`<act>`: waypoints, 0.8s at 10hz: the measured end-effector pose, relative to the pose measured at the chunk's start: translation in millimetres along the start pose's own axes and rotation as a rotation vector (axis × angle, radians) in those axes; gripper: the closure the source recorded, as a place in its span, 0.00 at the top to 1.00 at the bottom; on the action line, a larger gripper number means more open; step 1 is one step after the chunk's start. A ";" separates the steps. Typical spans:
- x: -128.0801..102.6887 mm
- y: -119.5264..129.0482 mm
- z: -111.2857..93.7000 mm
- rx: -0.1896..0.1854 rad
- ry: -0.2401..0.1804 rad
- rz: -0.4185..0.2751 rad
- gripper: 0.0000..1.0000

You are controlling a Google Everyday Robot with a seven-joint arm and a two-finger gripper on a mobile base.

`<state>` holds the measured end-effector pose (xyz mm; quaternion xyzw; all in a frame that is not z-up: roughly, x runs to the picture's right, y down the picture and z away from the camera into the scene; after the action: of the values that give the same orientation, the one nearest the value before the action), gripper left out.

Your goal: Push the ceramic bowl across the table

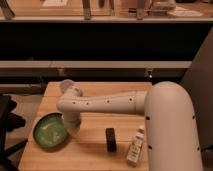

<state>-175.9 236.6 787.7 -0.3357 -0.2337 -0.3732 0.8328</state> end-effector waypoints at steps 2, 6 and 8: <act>-1.5 -2.2 -0.5 0.000 -0.002 -0.006 0.02; -1.8 -4.5 -1.7 -0.005 -0.003 -0.014 0.02; -5.4 -7.8 -1.8 -0.005 -0.005 -0.024 0.02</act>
<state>-185.0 233.9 786.0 -0.3358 -0.2390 -0.3826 0.8269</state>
